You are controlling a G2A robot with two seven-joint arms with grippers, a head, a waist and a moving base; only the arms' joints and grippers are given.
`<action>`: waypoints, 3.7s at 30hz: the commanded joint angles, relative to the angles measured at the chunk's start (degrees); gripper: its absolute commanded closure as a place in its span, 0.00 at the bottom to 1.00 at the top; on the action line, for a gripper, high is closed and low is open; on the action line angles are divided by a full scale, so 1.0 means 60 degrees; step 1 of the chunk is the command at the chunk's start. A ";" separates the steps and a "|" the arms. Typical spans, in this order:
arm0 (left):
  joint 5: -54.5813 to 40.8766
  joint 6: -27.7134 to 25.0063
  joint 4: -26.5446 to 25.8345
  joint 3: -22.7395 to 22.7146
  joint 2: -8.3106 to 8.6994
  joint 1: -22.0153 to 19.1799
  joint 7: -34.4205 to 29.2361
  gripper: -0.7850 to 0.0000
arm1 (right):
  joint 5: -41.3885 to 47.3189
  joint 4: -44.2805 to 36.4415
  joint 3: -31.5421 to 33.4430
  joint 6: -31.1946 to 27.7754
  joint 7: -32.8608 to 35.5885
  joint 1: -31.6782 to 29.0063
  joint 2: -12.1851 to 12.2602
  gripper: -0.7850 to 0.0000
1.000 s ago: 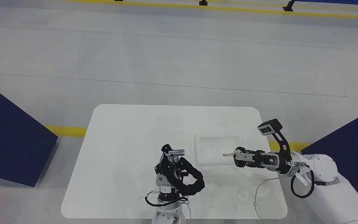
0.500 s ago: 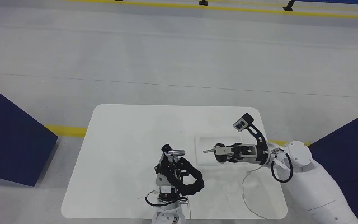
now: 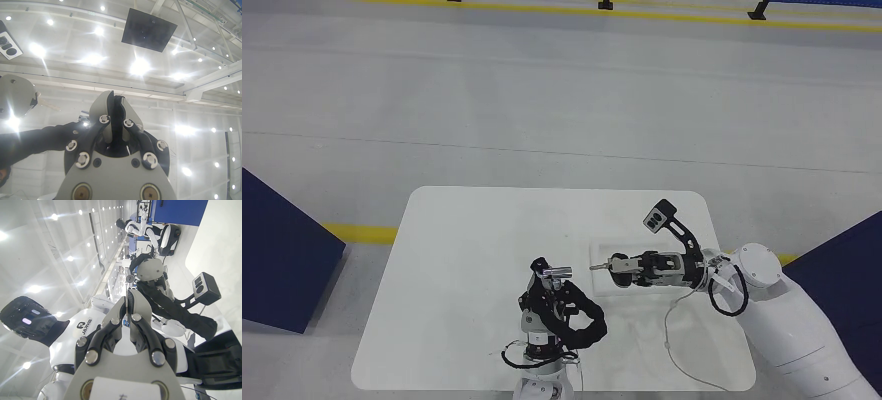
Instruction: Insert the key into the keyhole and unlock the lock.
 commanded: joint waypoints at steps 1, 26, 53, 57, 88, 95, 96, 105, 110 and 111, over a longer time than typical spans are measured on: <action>0.0000 0.0000 0.0000 0.0000 0.0000 0.0000 0.0000 1.00 | 0.0000 0.0000 0.0000 0.0000 0.0000 0.0000 0.0000 1.00; 0.0000 0.0000 0.0000 0.0000 0.0000 0.0000 0.0000 1.00 | -0.0166 -0.0503 -0.0373 0.2030 -0.1122 0.0220 -0.0342 1.00; 0.0000 0.0000 0.0000 0.0000 0.0000 0.0000 0.0000 1.00 | -0.0602 -0.1424 0.0572 0.2488 -0.1447 -0.0677 -0.0312 1.00; 0.0000 0.0000 0.0000 0.0000 0.0000 0.0000 0.0000 1.00 | -0.0609 -0.1515 0.0652 0.2539 -0.1463 -0.0778 -0.0322 1.00; 0.0000 0.0000 0.0000 0.0000 0.0000 0.0000 0.0000 1.00 | -0.0645 -0.1435 0.0672 0.2817 -0.1342 -0.0787 -0.0547 1.00; 0.0000 0.0000 0.0000 0.0000 0.0000 0.0000 0.0000 1.00 | -0.0689 -0.1447 0.0718 0.2812 -0.1338 -0.0823 -0.0584 1.00; 0.0000 0.0000 0.0000 0.0000 0.0000 0.0000 0.0000 1.00 | -0.0694 -0.1453 0.0732 0.2816 -0.1339 -0.0835 -0.0587 1.00; 0.0240 0.0049 -0.0248 -0.0127 0.0014 0.0112 0.0373 1.00 | -0.0736 -0.1505 0.0976 0.2847 -0.1330 -0.1028 -0.0584 1.00; 0.0467 -0.0011 -0.0300 -0.0213 -0.0003 0.0170 0.0418 1.00 | -0.0754 -0.1572 0.1100 0.2889 -0.1329 -0.1154 -0.0580 1.00; 0.0510 -0.0025 -0.0295 -0.0216 -0.0010 0.0169 0.0404 1.00 | -0.0748 -0.1583 0.1113 0.2904 -0.1336 -0.1174 -0.0583 1.00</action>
